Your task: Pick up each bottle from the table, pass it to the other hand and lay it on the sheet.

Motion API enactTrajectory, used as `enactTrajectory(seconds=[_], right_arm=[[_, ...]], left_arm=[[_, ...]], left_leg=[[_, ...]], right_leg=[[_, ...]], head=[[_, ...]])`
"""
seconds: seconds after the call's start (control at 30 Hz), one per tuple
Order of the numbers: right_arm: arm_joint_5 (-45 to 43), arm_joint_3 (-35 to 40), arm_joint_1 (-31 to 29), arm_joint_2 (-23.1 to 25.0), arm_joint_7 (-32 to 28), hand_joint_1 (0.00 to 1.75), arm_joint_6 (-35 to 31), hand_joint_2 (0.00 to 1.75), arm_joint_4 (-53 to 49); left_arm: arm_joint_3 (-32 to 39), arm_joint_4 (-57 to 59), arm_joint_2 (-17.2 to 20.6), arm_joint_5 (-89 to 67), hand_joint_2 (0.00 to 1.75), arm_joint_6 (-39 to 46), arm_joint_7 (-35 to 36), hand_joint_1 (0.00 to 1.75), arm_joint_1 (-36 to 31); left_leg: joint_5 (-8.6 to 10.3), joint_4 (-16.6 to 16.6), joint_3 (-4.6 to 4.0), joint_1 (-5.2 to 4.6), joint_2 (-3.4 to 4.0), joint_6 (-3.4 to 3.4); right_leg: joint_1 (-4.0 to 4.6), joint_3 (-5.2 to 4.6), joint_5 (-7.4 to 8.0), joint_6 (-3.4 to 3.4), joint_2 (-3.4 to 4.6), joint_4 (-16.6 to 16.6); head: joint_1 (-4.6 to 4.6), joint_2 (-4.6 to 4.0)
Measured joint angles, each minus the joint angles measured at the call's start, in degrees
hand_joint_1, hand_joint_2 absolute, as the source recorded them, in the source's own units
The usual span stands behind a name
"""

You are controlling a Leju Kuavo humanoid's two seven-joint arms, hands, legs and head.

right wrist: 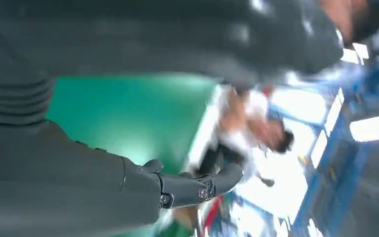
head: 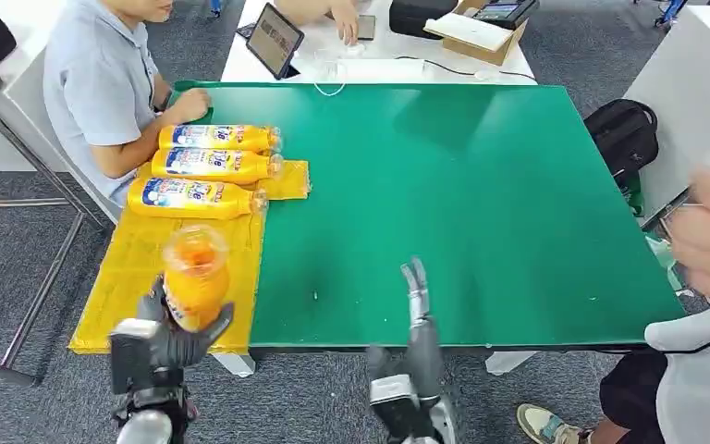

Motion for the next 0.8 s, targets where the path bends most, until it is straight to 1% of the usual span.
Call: enactTrajectory(seconds=[0.13, 0.17, 0.27, 0.4, 0.6, 0.63, 0.67, 0.7, 0.73, 0.77, 0.8], right_arm=[[-0.33, -4.62, 0.51, 1.33, 0.0, 0.0, 0.0, 0.0, -4.73], [-0.88, -5.02, 0.54, 1.4, 0.0, 0.0, 0.0, 0.0, -5.15], [-3.5, -5.15, 0.5, 1.49, 0.0, 0.0, 0.0, 0.0, -5.37], [-7.59, -2.98, -0.34, 1.31, 0.04, 0.0, 0.0, 0.0, -4.08], [-11.48, 1.76, -1.81, 0.79, 0.04, 0.0, 0.33, 0.0, -0.03], [-11.76, 2.3, -1.99, 0.74, 0.04, 0.0, 0.39, 0.0, 0.49], [-12.02, 2.69, -2.19, 0.74, 0.04, 0.0, 0.46, 0.0, 1.07], [-12.2, 3.07, -2.42, 0.74, 0.04, 0.0, 0.57, 0.0, 1.69], [-12.22, 3.33, -2.63, 0.72, 0.04, 0.0, 0.59, 0.0, 2.24], [-12.27, 3.44, -2.77, 0.7, 0.04, 0.0, 0.59, 0.0, 2.72], [-12.29, 3.44, -2.84, 0.7, 0.04, 0.0, 0.63, 0.0, 3.16]], left_arm=[[0.92, 8.63, 0.79, -11.68, 1.75, 2.14, 4.03, 1.75, -7.05], [0.94, 10.49, 0.98, -14.24, 1.75, 2.66, 4.85, 1.75, -8.61], [1.0, 17.62, 1.57, -22.19, 1.75, 3.42, 7.52, 1.75, -13.45], [1.03, 30.81, 2.12, -31.02, 1.75, 2.31, 11.98, 1.75, -21.02], [0.87, 48.83, 2.64, -39.37, 1.75, 0.36, 18.25, 1.75, -29.2], [0.74, 50.77, 2.73, -39.91, 1.75, -0.23, 18.86, 1.55, -30.32], [0.72, 52.68, 2.75, -40.04, 1.75, -1.19, 19.75, 1.2, -31.32], [0.68, 54.39, 2.75, -40.35, 1.75, -1.91, 20.32, 1.2, -32.36], [0.61, 55.71, 2.75, -40.61, 1.75, -2.52, 20.7, 0.26, -33.38], [0.55, 56.8, 2.75, -40.7, 1.75, -3.14, 21.09, 0.0, -34.15], [0.5, 57.68, 2.73, -40.83, 1.75, -3.77, 21.53, 0.0, -34.72]], left_leg=[[0.04, 0.0, 0.07, 0.0, 0.02, 0.0], [0.04, 0.0, 0.07, 0.0, 0.02, 0.01], [0.06, 0.01, 0.07, -0.01, 0.01, 0.01], [0.07, 0.01, 0.04, 0.0, 0.02, 0.01], [0.07, 0.0, 0.04, 0.03, 0.06, 0.0], [0.07, 0.0, 0.04, 0.03, 0.04, 0.0], [0.07, 0.0, 0.05, 0.03, 0.03, 0.0], [0.07, -0.01, 0.1, 0.02, 0.0, 0.0], [0.05, -0.03, 0.18, 0.02, -0.03, -0.02], [0.05, -0.03, 0.26, 0.02, -0.04, -0.03], [0.04, -0.04, 0.34, 0.01, -0.02, -0.04]], right_leg=[[0.0, 0.05, 0.07, -0.04, 0.0, 0.01], [0.0, 0.06, 0.14, -0.13, 0.0, 0.01], [-0.01, 0.05, 0.13, -0.13, 0.0, 0.01], [0.02, 0.05, 0.13, -0.13, 0.01, 0.03], [0.04, 0.04, 0.13, -0.14, 0.01, 0.06], [0.04, 0.07, 0.11, -0.15, -0.02, 0.06], [0.04, 0.09, 0.1, -0.15, -0.02, 0.06], [0.03, 0.14, 0.1, -0.15, -0.03, 0.06], [0.03, 0.22, 0.09, -0.16, -0.03, 0.06], [0.03, 0.29, 0.09, -0.16, -0.02, 0.05], [0.03, 0.35, 0.09, -0.17, -0.02, 0.05]], head=[[0.04, 0.0], [0.0, 0.0], [-0.02, 0.0], [0.02, 0.0], [0.02, 0.0], [0.02, 0.0], [0.02, 0.0], [0.02, 0.0], [0.02, 0.0], [0.02, 0.0], [0.02, 0.0]])
